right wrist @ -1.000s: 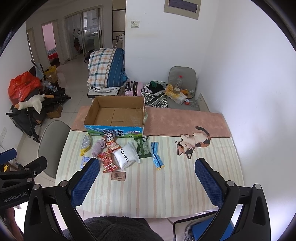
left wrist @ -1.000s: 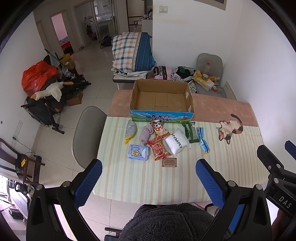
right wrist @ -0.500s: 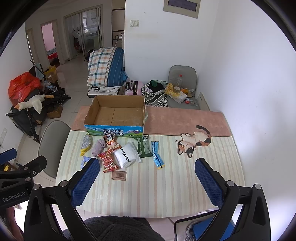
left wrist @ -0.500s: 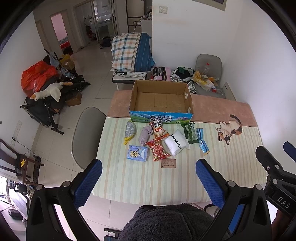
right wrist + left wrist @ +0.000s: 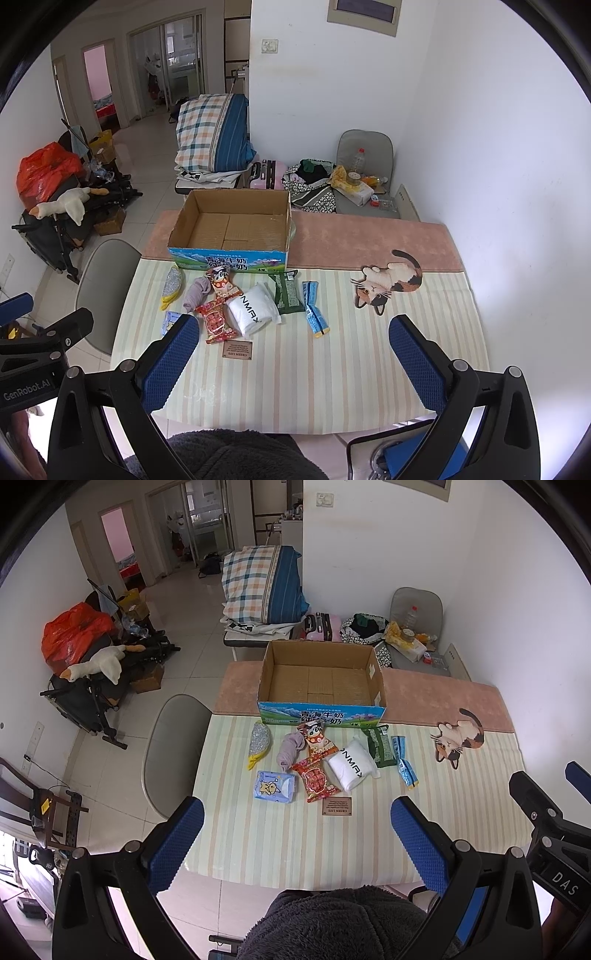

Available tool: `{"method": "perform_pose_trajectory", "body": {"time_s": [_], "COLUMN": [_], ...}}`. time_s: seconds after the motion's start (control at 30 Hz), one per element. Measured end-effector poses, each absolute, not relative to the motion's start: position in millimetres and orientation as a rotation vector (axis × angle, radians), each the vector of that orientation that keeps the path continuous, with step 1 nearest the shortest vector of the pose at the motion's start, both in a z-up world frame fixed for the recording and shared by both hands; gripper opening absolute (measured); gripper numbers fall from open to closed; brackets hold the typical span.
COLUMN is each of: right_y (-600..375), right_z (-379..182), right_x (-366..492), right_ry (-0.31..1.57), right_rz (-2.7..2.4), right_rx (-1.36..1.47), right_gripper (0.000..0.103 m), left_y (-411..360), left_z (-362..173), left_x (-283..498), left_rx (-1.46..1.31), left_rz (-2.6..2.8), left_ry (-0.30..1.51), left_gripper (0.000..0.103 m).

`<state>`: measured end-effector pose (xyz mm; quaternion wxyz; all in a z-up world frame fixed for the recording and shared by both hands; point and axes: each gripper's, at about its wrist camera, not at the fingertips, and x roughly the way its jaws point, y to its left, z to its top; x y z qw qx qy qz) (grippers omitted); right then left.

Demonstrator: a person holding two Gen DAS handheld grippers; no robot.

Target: Organize soft objects

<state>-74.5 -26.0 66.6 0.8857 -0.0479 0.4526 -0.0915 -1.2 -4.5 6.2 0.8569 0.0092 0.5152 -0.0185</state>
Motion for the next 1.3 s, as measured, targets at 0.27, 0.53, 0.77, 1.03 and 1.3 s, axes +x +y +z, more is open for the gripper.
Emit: {"method": "perform_pose_trajectory", "body": {"time_s": [0.27, 0.53, 0.77, 1.03, 1.3], "right_y": [-24, -24, -26, -39, -49], "right_z": [65, 68, 68, 16, -162], "right_x": [-74, -72, -68, -22, 85], "right_ry": [0.936, 0.931, 0.931, 1.025, 1.350], "right_rz": [-0.200, -0.202, -0.198, -0.134, 0.035], "right_rx": [-0.106, -0.100, -0.090, -0.073, -0.104], "right_gripper": [0.103, 0.103, 0.103, 0.103, 0.103], "left_y": [-5, -3, -5, 24, 59], "left_z": [6, 5, 3, -47, -202], "left_x": [-1, 0, 5, 59, 131], "left_rx": [0.018, 0.018, 0.010, 0.000, -0.068], "left_rz": [-0.038, -0.040, -0.042, 0.029, 0.054], "left_ry": [1.081, 1.081, 1.081, 1.113, 1.409], "left_gripper": [0.103, 0.103, 0.103, 0.103, 0.103]}}
